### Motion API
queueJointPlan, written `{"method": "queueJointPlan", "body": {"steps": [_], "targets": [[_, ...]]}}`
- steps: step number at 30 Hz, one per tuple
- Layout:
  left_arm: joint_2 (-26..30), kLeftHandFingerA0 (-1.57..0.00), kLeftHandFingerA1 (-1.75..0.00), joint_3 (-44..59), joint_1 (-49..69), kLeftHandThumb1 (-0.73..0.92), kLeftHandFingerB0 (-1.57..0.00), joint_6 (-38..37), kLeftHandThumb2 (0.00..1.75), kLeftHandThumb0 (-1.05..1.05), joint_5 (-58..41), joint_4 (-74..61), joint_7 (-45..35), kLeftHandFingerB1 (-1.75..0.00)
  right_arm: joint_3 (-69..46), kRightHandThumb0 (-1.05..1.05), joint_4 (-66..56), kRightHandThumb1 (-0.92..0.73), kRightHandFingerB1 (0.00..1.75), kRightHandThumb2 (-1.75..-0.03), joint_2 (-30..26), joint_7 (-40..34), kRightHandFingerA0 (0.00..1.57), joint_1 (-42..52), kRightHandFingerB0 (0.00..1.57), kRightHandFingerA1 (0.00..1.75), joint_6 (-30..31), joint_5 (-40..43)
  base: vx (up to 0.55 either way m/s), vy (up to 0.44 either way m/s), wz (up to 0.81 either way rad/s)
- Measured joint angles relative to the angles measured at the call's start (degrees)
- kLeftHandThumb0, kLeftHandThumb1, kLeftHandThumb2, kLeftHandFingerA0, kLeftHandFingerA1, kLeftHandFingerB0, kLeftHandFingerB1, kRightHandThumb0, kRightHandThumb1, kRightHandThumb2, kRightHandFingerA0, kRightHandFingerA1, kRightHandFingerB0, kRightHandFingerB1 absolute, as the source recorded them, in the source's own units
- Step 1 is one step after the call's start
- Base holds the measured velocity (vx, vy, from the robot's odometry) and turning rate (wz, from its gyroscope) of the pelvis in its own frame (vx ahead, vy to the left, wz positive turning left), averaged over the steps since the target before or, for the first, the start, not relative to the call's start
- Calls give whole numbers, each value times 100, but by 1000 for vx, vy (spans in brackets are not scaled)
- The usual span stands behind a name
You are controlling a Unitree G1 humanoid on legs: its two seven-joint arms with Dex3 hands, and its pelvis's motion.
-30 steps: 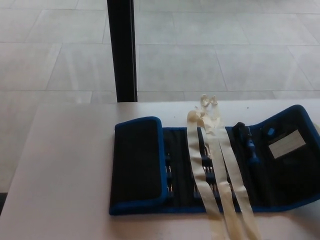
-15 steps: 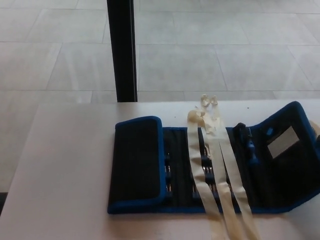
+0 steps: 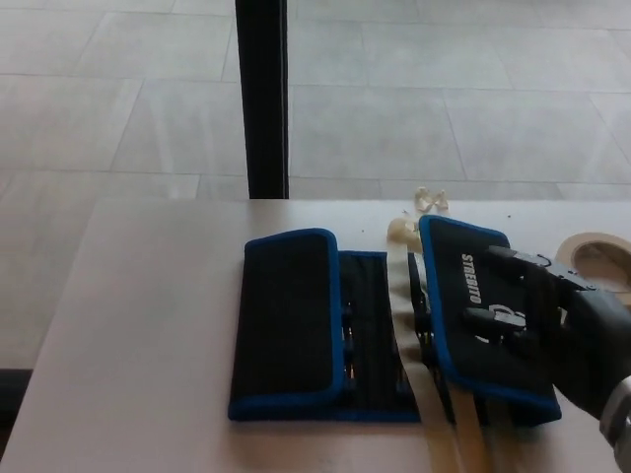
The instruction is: The robot uses its right hand to lift an edge of the toolkit kept in middle of the desk and make one fold in it
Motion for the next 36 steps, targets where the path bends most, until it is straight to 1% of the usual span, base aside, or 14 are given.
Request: {"method": "queueJointPlan", "body": {"steps": [6,7,8,9,10,11,12,13,22,27,28,30,31,36], "targets": [[8,-60,-63,-155,-58,86,-47,1,65,-68,36,-16,-13,-53,292,-65,517,-75,43,-63,-144,41,67,3,51,51,-293,-372,0,0,0],[14,-62,-64,-191,-64,85,-48,1,64,-68,44,-22,-18,-53,307,-67,750,-60,56,-98,-182,36,60,3,42,64,-368,-463,0,0,0],[18,-61,-62,-209,-71,85,-47,1,64,-69,50,-24,-19,-52,313,-67,916,-60,56,-97,-213,30,61,-1,41,65,-418,-515,0,0,0],[18,-62,-62,-222,-82,85,-46,1,65,-69,52,-27,-19,-51,319,-64,1121,-76,43,-63,-243,16,66,-10,45,56,-472,-576,0,0,0],[19,-62,-62,-234,-85,85,-46,1,65,-69,55,-27,-20,-51,317,-64,1264,-76,43,-63,-255,6,66,-30,45,56,-535,-616,0,0,0],[19,-61,-63,-252,-95,85,-44,1,65,-68,60,-30,-20,-51,315,-65,1441,-60,55,-97,-264,3,62,-94,39,66,-651,-655,0,0,0],[19,-61,-63,-267,-112,85,-44,1,65,-68,63,-30,-21,-51,305,-65,1599,-60,55,-97,-263,0,62,-159,39,66,-743,-671,0,0,0],[19,-61,-61,-275,-121,85,-45,1,64,-68,65,-31,-21,-50,300,-66,1678,-73,43,-62,-263,-1,69,-191,54,58,-791,-678,0,0,0],[37,-62,-63,-371,-241,85,-50,2,64,-67,79,-30,-22,-54,450,-66,2700,-73,46,-62,-238,-143,70,-478,67,56,-1624,-942,0,0,0],[69,-63,-67,-401,-241,87,-50,5,66,-69,86,-34,-22,-55,595,-67,2665,-75,41,-63,-246,-214,68,-447,52,56,-1836,-1124,0,0,0],[77,-62,-67,-418,-240,86,-49,5,65,-69,93,-34,-22,-55,610,-67,2571,-61,55,-98,-260,-211,62,-424,43,64,-1839,-1148,0,0,0],[94,-62,-64,-420,-233,86,-49,6,65,-68,94,-34,-21,-54,603,-62,2200,-61,55,-98,-328,-170,59,-328,42,62,-1755,-1156,0,0,0],[94,-63,-64,-421,-234,86,-50,5,65,-67,93,-34,-21,-54,595,-61,2056,-78,40,-64,-351,-141,67,-279,50,48,-1694,-1148,0,0,0],[94,-62,-66,-419,-237,85,-49,6,65,-68,92,-35,-21,-54,412,-56,1306,-76,40,-64,-449,18,61,-163,48,45,-1315,-1019,0,0,0]]}}
